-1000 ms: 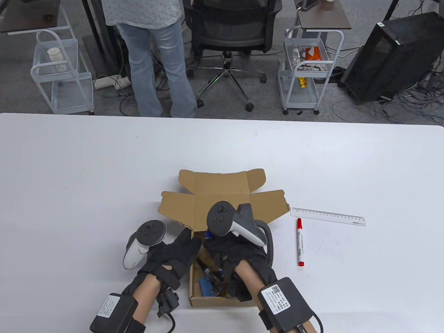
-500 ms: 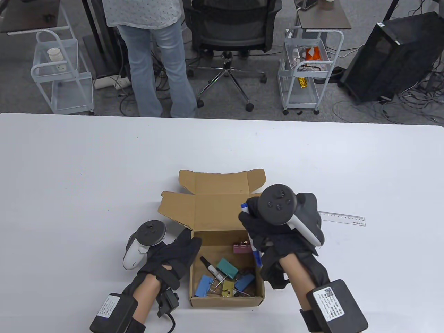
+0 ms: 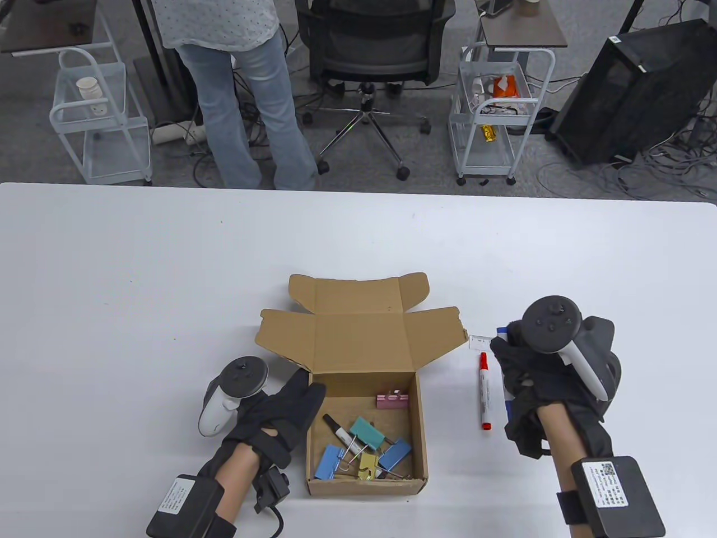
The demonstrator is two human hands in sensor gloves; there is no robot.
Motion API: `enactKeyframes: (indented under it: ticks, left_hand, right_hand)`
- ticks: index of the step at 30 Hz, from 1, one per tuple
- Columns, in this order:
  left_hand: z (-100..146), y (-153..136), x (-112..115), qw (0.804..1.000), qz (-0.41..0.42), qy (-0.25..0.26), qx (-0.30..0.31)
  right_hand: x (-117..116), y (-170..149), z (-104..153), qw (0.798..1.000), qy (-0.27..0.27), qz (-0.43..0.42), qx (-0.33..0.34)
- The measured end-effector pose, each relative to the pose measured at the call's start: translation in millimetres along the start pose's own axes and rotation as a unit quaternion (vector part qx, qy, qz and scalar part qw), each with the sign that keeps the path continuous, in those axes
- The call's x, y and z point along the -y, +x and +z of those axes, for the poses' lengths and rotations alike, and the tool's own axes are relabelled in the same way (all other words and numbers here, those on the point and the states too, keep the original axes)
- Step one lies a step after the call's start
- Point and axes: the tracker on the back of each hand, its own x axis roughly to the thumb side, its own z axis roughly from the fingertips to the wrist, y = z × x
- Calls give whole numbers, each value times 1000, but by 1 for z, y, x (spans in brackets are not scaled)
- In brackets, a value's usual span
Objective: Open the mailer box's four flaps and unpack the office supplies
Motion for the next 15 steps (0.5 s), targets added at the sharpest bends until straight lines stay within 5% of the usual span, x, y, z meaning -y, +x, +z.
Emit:
enactKeyframes:
  ticks: [15]
  left_hand:
    - [1,0,0,1000,3,6,-3]
  right_hand:
    - [-67,-51,-55,991,64,83,-86]
